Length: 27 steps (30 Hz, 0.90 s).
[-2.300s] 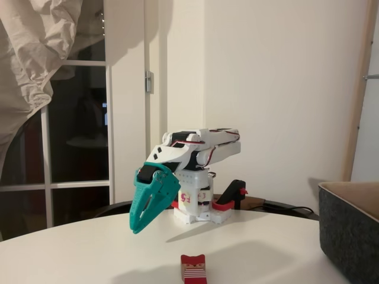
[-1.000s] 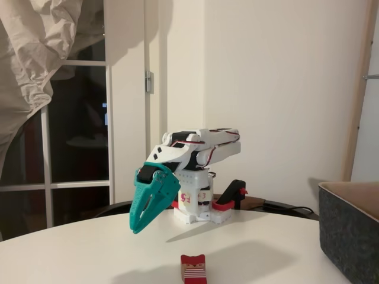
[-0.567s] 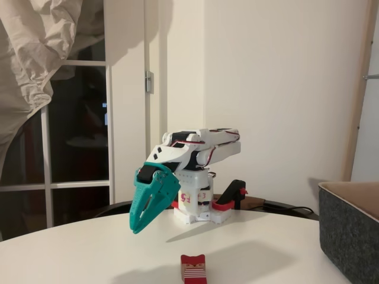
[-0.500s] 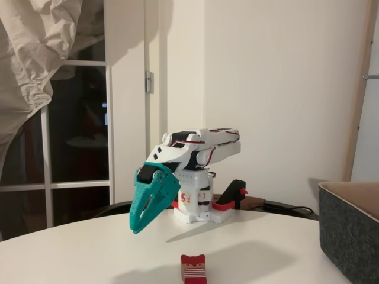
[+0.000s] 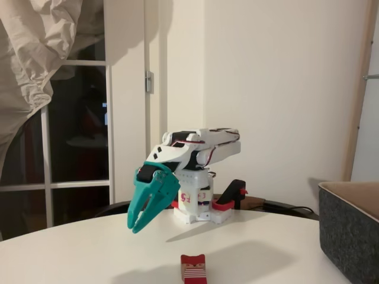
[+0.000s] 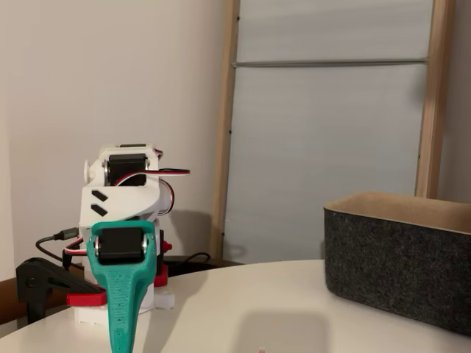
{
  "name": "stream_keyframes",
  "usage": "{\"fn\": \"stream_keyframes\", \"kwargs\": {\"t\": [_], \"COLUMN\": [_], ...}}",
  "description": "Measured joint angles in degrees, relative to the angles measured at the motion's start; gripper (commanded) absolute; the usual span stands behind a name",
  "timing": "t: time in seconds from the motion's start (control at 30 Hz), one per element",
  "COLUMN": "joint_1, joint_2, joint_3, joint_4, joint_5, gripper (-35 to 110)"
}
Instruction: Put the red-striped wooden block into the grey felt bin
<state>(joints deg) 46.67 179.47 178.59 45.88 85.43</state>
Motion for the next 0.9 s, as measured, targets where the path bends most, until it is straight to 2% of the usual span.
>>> {"fn": "stream_keyframes", "kwargs": {"t": [0.4, 0.63, 0.77, 0.9], "joint_1": [0.00, -2.55, -4.92, -5.80], "joint_2": [-1.05, -6.77, -12.48, -19.16], "joint_3": [-17.84, -33.05, -40.96, -46.85], "joint_4": [0.18, 0.18, 0.18, 0.18], "joint_5": [11.25, 13.10, 9.14, -4.75], "gripper": [3, 3, 8, 14]}}
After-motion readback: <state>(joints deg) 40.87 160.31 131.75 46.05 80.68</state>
